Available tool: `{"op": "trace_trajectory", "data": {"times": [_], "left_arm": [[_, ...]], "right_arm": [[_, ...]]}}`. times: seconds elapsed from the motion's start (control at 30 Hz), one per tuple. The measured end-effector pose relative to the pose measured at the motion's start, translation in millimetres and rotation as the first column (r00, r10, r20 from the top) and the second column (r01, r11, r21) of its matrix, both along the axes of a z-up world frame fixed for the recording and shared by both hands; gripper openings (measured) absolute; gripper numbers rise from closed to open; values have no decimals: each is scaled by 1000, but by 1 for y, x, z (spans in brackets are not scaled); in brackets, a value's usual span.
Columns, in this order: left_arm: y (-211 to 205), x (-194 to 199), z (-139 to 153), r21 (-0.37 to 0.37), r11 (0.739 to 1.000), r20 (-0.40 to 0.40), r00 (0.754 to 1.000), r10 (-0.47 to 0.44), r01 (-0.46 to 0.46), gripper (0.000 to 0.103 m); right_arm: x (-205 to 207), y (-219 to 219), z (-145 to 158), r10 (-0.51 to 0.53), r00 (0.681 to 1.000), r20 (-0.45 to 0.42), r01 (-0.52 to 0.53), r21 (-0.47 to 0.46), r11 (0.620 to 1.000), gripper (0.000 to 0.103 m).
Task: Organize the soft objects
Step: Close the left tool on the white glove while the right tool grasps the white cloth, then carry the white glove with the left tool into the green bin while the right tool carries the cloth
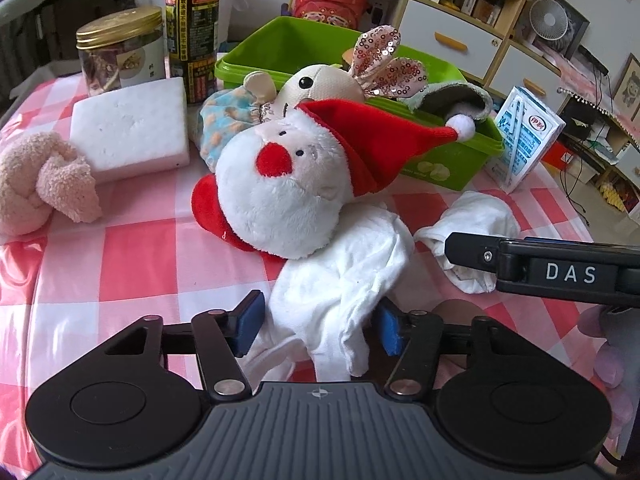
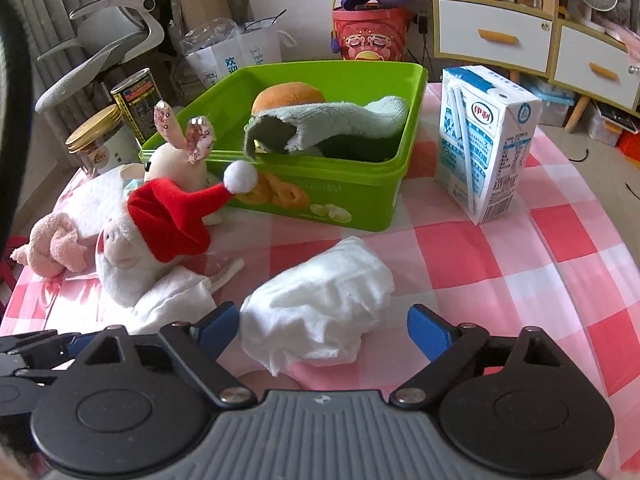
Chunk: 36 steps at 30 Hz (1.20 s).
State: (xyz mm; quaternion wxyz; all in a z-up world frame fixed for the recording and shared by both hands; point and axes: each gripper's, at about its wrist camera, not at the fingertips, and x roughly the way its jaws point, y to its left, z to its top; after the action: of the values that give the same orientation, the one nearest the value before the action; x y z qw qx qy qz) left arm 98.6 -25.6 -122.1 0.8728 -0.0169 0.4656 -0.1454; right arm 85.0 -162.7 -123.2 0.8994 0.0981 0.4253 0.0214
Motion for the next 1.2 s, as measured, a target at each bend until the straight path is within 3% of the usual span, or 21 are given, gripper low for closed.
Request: {"op": "trace_trajectory", "data": {"times": [0.1,0.33,0.63,0.83,1.2], "left_arm": [[1,-1,2,-8,1000,-5,1000,2,-2,53],[3,-2,5,-12,1000,-10,1000,5,-5,43],[7,-2,12,-29,999,-32,999,12,-13,31],[9,-4,19,-38,999,-35,999,2,-3,27],[16,-9,35,-73,997,-25,1000,5,-7,25]], "right_arm": [[0,0,1,-2,1000,4,2,-12,1000,67],[1,-1,1,10,1000,-3,-10,2,1000,38],[3,-9,5,-10,999,-37,11,32,999,8],[2,-14,11,-14,999,-40,18,88,996,1],[-3,-26,28,-39,998,-47,47,176,983,0]]}}
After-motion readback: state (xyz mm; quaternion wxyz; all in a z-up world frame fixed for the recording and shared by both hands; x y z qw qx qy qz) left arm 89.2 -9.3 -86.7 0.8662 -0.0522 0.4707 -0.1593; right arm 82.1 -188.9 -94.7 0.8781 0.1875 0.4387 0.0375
